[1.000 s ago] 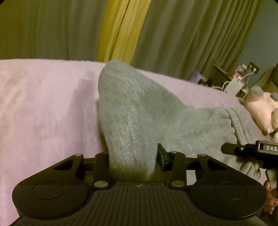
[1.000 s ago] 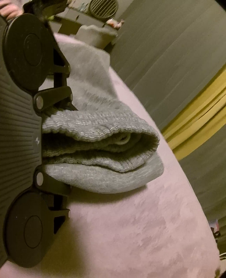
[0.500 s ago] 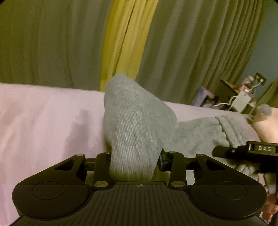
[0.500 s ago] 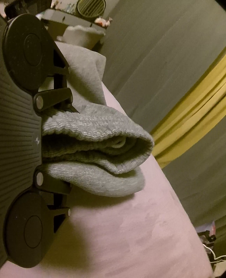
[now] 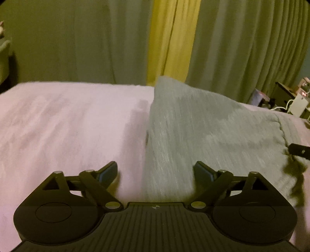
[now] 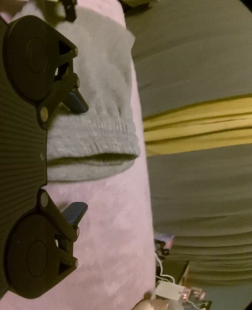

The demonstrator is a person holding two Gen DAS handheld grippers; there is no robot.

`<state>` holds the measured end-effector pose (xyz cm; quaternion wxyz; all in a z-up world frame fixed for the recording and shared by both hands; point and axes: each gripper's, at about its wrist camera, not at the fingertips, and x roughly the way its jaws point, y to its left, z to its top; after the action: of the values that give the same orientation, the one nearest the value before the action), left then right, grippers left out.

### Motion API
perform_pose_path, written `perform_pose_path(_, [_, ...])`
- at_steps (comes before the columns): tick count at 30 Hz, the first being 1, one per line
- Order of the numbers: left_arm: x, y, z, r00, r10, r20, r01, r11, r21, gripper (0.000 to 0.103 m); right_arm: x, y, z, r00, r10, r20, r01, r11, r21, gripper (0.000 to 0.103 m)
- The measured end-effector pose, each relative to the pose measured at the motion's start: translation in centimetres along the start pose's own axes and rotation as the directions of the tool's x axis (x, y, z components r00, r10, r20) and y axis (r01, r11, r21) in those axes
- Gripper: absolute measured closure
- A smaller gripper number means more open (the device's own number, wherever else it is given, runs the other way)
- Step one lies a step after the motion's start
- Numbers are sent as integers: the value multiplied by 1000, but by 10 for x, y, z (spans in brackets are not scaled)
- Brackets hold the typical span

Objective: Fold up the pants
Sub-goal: 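Release both grippers and pull them back from the folded pants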

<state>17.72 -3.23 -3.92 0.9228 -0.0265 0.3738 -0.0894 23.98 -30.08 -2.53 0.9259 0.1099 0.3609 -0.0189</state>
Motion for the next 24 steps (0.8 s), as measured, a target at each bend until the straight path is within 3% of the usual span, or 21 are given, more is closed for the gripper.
perform_pose_path(3, [1,-10,-11,999,1,-42,0,999,34,7,-8,14,-16,995,87,-42,-89,995,-50,4])
perform_pose_path(6, [2,-19,-26,998,23,-53,-17,994,111,7,2,29,-33,994,-6,-109,-12,986,-165,4])
perform_pose_path(14, [-15,14,-36,991,2,-134,-19,992,-128,2,-19,13,-42,998,14,-56,-20,994,-112,4])
perform_pose_path(16, [-20,17,-41,993,5,-118,-22,990,-140,2,-19,14,-46,996,-27,-83,15,990,-141,4])
perform_pose_path(21, [-37,16,-50,990,86,-115,-101,985,-136,2,-49,21,-53,988,-152,-19,147,976,-158,4])
perform_pose_path(22, [-41,15,-52,987,101,-124,-117,984,-131,2,-54,20,-57,987,-157,-31,151,976,-158,4])
perform_pose_path(24, [-44,9,-63,976,126,-179,-146,984,-103,2,-64,17,-72,992,-87,-96,73,988,-138,4])
